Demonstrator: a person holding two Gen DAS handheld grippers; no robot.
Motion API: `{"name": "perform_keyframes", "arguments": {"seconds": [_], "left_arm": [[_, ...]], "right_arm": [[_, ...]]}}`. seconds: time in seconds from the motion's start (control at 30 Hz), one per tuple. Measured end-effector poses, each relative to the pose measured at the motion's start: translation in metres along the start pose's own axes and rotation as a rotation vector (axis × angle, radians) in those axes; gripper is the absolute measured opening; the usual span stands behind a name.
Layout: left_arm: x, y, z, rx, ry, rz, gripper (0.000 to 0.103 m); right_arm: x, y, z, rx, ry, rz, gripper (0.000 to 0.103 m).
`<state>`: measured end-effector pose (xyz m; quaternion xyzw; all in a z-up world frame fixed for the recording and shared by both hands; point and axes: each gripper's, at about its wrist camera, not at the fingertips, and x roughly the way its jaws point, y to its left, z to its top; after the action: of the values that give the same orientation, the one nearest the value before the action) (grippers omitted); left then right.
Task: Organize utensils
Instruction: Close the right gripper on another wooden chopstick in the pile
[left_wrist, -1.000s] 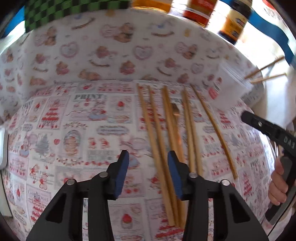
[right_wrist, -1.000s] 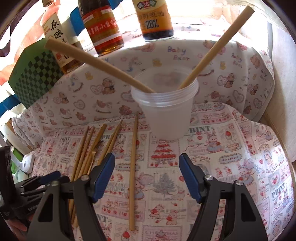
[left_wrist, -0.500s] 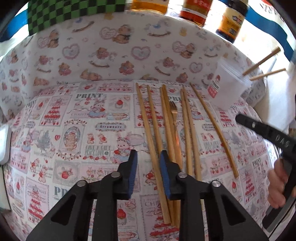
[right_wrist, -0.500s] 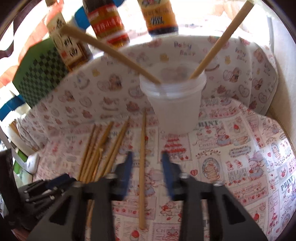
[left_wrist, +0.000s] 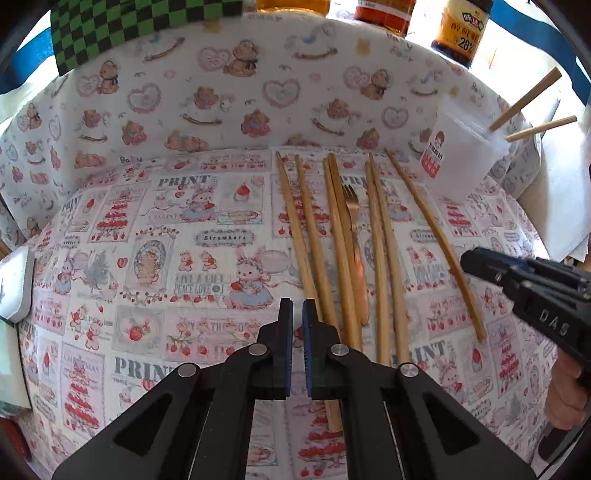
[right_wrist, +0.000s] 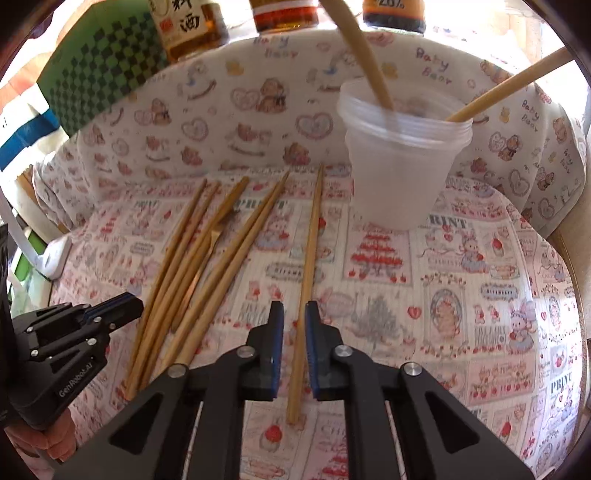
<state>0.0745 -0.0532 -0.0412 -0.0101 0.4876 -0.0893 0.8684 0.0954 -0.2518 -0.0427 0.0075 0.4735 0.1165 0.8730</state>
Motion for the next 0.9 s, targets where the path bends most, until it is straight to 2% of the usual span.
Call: {"name": "perform_keyframes", "arguments": {"seconds": [0.17, 0.3, 0.4, 0.5, 0.57, 0.67, 0.83, 0.9], "left_arm": [[-0.001, 0.007, 0.0, -0.012, 0.011, -0.017, 0.005], [0.0, -0.003, -0.001, 0.039, -0.01, 0.018, 0.005], [0.002, 0.0, 0.001, 0.003, 0.006, -0.023, 0.005], [0.001, 0.003, 0.001, -0.009, 0.007, -0.015, 0.01], [0.002, -0.001, 0.001, 0.01, -0.004, -0.001, 0.018], [0.002, -0.005, -0.001, 0.029, -0.011, 0.01, 0.021], [0.002, -0.01, -0.001, 0.041, -0.017, 0.02, 0.022], [0.003, -0.008, 0.0, 0.021, -0.011, -0.001, 0.015]], "right_arm": [[0.011, -0.001, -0.002, 0.018, 0.038, -0.025, 0.01], [0.015, 0.005, -0.003, -0.03, 0.056, -0.027, 0.01], [0.017, 0.013, -0.006, -0.083, 0.047, -0.052, 0.01], [0.02, 0.019, -0.007, -0.113, 0.034, -0.088, 0.01], [0.02, 0.02, -0.007, -0.115, 0.025, -0.095, 0.008], [0.008, 0.021, -0.007, -0.104, -0.057, -0.062, 0.007], [-0.026, 0.015, -0.006, -0.052, -0.237, -0.007, 0.006], [-0.035, 0.01, -0.006, -0.026, -0.288, 0.017, 0.006]]}}
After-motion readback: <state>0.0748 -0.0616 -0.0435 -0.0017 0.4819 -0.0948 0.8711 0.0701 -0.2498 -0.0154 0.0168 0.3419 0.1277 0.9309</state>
